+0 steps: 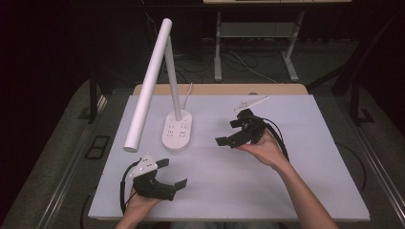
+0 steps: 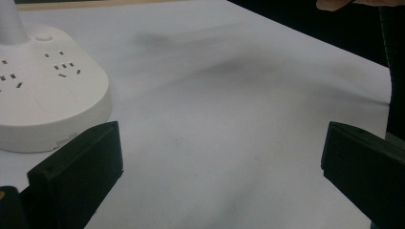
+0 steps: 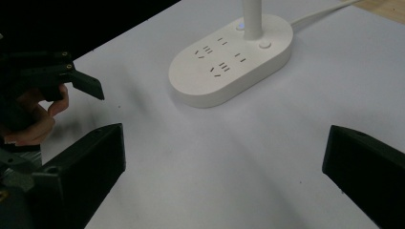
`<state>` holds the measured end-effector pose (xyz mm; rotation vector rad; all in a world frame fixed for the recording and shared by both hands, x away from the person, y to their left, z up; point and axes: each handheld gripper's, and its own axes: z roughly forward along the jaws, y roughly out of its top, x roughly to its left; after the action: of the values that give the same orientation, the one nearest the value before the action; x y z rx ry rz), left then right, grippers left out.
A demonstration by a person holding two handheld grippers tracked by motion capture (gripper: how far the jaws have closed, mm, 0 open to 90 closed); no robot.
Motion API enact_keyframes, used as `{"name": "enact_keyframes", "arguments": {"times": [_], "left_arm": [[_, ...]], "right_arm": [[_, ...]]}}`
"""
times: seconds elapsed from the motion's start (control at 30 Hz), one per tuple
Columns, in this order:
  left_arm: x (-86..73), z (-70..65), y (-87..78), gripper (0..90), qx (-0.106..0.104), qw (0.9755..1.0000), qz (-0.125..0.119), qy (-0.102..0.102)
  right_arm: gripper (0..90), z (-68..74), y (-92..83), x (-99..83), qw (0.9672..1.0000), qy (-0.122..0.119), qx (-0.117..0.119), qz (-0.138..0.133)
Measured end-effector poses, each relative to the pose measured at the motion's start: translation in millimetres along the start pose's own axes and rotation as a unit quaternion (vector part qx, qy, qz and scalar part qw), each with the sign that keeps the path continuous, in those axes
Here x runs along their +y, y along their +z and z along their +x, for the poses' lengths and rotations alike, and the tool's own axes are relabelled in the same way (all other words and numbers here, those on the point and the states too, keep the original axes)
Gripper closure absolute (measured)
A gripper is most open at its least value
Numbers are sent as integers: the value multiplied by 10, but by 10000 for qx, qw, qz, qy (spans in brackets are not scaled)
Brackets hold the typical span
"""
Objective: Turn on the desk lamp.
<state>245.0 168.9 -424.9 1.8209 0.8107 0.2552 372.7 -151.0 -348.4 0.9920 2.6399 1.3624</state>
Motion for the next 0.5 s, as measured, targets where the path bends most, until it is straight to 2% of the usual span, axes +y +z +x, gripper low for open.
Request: {"name": "enact_keyframes", "arguments": {"times": [0.47, 0.5], "left_arm": [[2, 10, -2, 0, -2, 10000, 1, 16], [3, 10, 0, 0, 3, 10000, 1, 11]], "right_arm": [[5, -45, 246, 230, 9998, 81, 58, 151], [5, -57, 264, 245, 9998, 20, 59, 163]]}}
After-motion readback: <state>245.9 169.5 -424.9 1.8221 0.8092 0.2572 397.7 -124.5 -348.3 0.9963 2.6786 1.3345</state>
